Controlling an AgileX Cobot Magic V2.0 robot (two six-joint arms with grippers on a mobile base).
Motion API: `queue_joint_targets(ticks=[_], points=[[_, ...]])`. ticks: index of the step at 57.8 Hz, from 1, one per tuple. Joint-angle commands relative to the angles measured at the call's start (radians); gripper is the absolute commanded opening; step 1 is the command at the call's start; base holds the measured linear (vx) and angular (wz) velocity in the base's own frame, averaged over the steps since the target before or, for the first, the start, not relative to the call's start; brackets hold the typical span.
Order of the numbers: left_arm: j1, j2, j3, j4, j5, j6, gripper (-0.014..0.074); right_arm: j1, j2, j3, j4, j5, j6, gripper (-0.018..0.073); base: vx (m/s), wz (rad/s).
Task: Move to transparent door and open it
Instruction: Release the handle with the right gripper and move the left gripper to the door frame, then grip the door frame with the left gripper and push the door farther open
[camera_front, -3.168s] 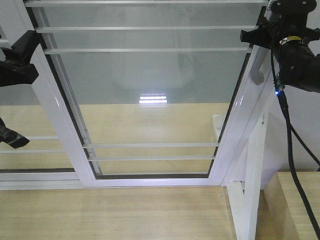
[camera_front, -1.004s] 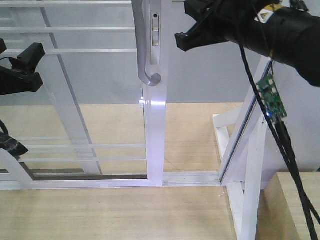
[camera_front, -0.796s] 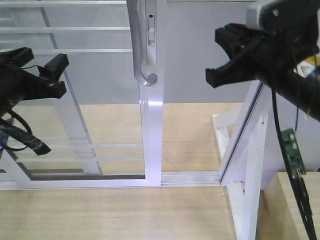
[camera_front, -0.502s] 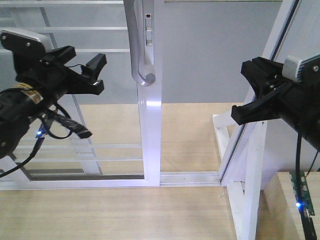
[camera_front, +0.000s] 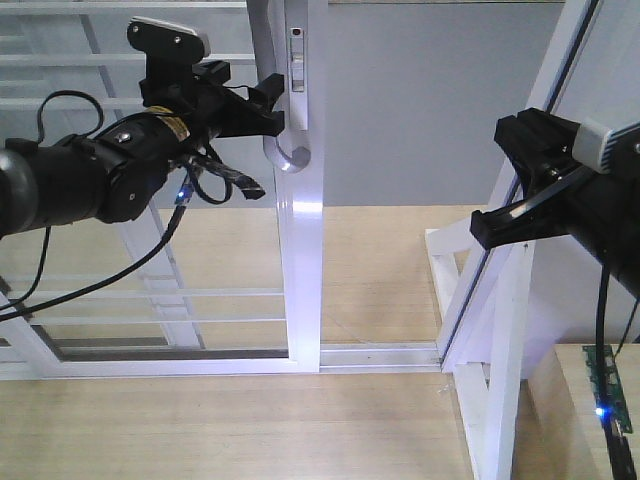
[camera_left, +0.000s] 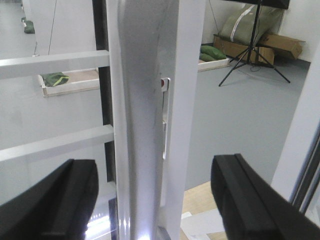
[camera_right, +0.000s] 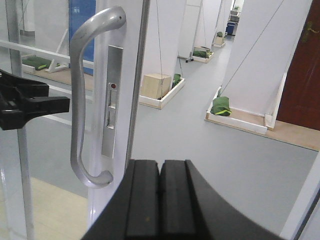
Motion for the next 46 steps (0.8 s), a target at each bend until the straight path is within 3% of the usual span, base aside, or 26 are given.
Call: queue_joint_targets(ticks=[1, 37, 42, 46], points=[[-0.006, -0.007, -0.095, -0.012, -0.046, -0.01, 0.0587, -0.004, -0.016, -0.03, -0.011, -0.083, -0.011, -0.0006, 0.0, 0.0], [-0.005, 0.158, -0.355, -0.038, 0.11, -0.006, 0.0586, -0.004, -0.016, -0.03, -0.011, -0.083, -0.048, -0.0006, 0.0, 0.0], [-0.005, 0.159, -0.357, -0.038, 0.117, -0.006, 0.0563, -0.004, -0.016, -0.03, -0.011, -0.083, -0.052, -0.0006, 0.0, 0.0], [-0.005, 0.159, -0.357, -0.038, 0.116, -0.006, 0.0496, -0.004, -0.016, -0.03, -0.011, -0.083, -0.052, -0.0006, 0.0, 0.0]])
